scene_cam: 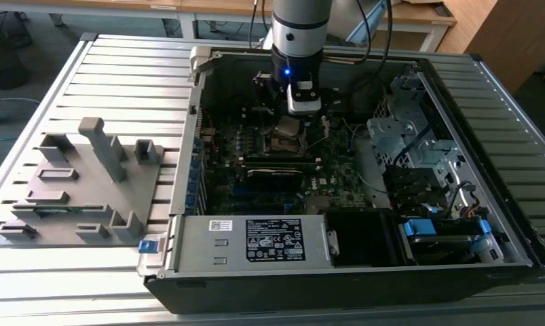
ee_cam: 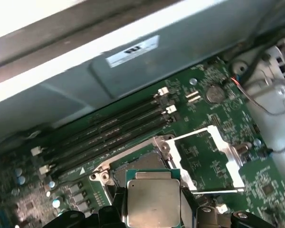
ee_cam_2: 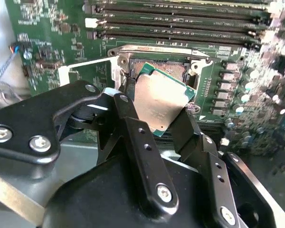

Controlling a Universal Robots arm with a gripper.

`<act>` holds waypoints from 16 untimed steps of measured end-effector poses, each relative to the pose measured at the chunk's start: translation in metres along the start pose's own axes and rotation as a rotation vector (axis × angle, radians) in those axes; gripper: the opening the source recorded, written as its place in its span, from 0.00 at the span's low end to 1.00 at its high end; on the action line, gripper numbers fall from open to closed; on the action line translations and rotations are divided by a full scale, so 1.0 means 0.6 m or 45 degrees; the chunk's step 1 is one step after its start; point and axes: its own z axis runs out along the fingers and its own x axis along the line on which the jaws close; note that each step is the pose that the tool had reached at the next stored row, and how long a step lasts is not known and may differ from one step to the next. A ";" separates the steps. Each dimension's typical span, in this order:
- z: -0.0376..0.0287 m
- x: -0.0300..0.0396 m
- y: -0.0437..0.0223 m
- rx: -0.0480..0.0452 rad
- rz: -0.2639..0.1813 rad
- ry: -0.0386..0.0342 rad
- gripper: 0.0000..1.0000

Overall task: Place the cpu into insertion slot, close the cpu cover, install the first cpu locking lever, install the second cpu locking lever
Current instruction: 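Place the cpu into insertion slot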

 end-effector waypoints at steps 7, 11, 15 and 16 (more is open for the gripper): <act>0.002 0.000 0.000 0.006 0.161 -0.0092 0.54; 0.003 0.000 0.000 0.008 0.243 -0.0138 0.54; 0.003 0.000 0.000 0.008 0.246 -0.0140 0.54; 0.003 0.000 0.000 0.008 0.246 -0.0141 0.54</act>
